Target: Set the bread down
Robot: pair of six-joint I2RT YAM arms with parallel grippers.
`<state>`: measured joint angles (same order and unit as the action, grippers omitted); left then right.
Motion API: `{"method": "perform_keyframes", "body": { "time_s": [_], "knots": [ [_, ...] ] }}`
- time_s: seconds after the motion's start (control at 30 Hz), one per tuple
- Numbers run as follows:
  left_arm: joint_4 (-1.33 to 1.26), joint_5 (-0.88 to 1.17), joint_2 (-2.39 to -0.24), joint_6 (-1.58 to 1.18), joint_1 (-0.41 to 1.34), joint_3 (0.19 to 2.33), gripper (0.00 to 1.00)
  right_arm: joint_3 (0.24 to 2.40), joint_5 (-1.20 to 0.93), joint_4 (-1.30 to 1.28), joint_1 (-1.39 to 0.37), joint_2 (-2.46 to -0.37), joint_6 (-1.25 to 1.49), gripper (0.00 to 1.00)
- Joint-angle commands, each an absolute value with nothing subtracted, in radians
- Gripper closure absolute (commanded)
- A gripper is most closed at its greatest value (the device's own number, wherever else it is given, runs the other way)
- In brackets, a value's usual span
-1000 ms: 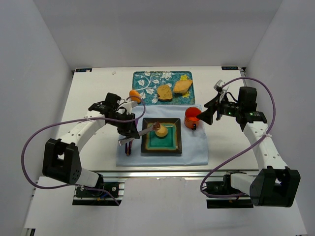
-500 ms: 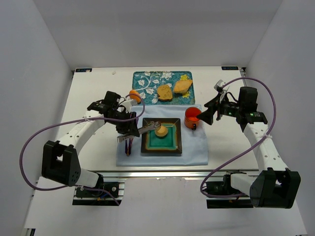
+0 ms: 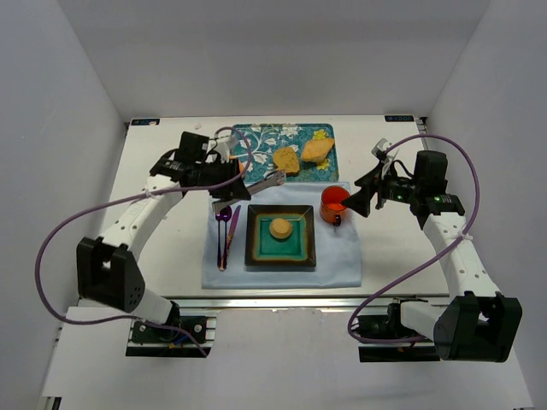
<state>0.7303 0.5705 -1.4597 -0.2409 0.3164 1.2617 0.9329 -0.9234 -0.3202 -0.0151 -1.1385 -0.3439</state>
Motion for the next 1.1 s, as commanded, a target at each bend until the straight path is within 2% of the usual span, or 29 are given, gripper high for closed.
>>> {"method": "perform_keyframes", "body": {
  "time_s": [0.0, 0.3, 0.43, 0.87, 1.07],
  "knots": [
    [0.585, 0.601, -1.549, -0.323, 0.319, 1.343, 0.56, 0.933, -0.950, -0.304, -0.011, -1.115, -0.338, 0.11],
    [0.489, 0.620, -1.964, -0.439, 0.319, 1.693, 0.57, 0.933, -0.943, -0.301, -0.012, -1.104, -0.337, 0.11],
    [0.495, 0.627, -2.054, -0.463, 0.319, 1.827, 0.54, 0.925, -0.940, -0.295, -0.012, -1.098, -0.336, 0.11],
    [0.459, 0.701, -2.086, -0.469, 0.319, 1.816, 0.50, 0.927, -0.945, -0.287, 0.017, -1.112, -0.333, 0.11],
    [0.499, 0.660, -2.082, -0.437, 0.321, 1.815, 0.48, 0.928, -0.945, -0.285, 0.017, -1.111, -0.331, 0.11]
  ]
}}
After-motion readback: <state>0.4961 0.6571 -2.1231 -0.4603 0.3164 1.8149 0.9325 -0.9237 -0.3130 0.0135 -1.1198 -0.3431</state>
